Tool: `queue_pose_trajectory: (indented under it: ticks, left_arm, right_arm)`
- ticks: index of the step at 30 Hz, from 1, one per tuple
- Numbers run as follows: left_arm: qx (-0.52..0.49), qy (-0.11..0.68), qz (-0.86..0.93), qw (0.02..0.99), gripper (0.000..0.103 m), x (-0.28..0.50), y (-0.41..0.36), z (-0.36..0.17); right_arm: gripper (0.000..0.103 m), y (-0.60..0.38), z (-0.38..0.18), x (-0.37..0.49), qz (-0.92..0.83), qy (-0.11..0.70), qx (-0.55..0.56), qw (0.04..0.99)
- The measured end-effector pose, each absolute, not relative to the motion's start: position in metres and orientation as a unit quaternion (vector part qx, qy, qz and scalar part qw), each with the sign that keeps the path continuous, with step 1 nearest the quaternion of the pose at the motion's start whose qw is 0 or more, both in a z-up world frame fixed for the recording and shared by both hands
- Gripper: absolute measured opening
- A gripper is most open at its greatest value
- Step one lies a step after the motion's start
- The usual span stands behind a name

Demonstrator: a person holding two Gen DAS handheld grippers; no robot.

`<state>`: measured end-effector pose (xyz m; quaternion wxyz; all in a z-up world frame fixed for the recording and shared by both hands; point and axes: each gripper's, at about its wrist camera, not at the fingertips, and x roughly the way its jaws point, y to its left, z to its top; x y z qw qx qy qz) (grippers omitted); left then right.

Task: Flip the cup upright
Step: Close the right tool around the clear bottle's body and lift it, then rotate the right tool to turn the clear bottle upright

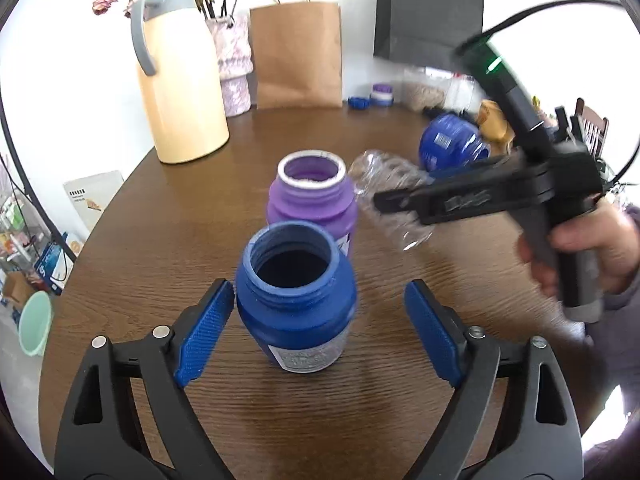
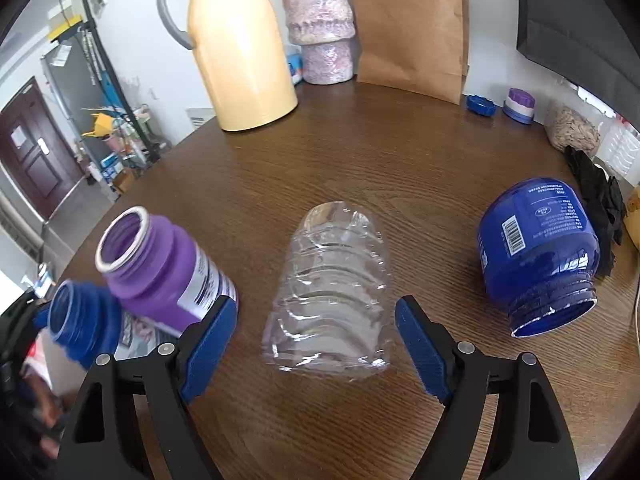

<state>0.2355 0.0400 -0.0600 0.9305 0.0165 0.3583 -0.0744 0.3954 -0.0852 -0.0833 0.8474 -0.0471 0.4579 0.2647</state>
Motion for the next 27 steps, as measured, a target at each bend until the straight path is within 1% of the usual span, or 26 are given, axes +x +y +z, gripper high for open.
queue_pose_trajectory:
  ticks: [3,4,5,10,11,13,17,23,27]
  left_arm:
    - [0.007,0.346,-0.08,0.935,0.085,0.226,0.04,-0.046]
    - [0.006,0.343,-0.083,0.936,0.086,0.223,0.039,-0.042]
    - [0.005,0.339,-0.088,0.937,0.089,0.218,0.038,-0.038]
    - [0.01,0.33,-0.145,0.933,0.093,0.201,0.02,-0.031]
    - [0.022,0.326,-0.162,0.931,0.096,0.197,0.011,-0.035]
    - [0.04,0.327,-0.181,0.927,0.097,0.195,-0.004,-0.042]
    - [0.122,0.33,-0.244,0.904,0.097,0.186,-0.042,-0.059]
    - [0.272,0.299,-0.28,0.871,0.097,0.181,-0.085,-0.07]
    - [0.316,0.284,-0.312,0.85,0.097,0.184,-0.106,-0.065]
  right_arm:
    - [0.083,-0.086,-0.093,0.4,0.266,0.468,-0.028,0.842]
    - [0.073,-0.089,-0.095,0.4,0.268,0.47,-0.019,0.841]
    - [0.07,-0.091,-0.095,0.397,0.271,0.468,-0.014,0.841]
    - [0.069,-0.113,-0.087,0.361,0.306,0.455,-0.034,0.836]
    - [0.069,-0.119,-0.086,0.349,0.33,0.451,-0.045,0.828]
    - [0.069,-0.133,-0.086,0.319,0.389,0.438,-0.073,0.807]
    - [0.071,-0.164,-0.094,0.279,0.424,0.458,-0.102,0.775]
    - [0.072,-0.2,-0.087,0.261,0.399,0.448,-0.107,0.793]
    - [0.072,-0.214,-0.077,0.257,0.42,0.432,-0.09,0.793]
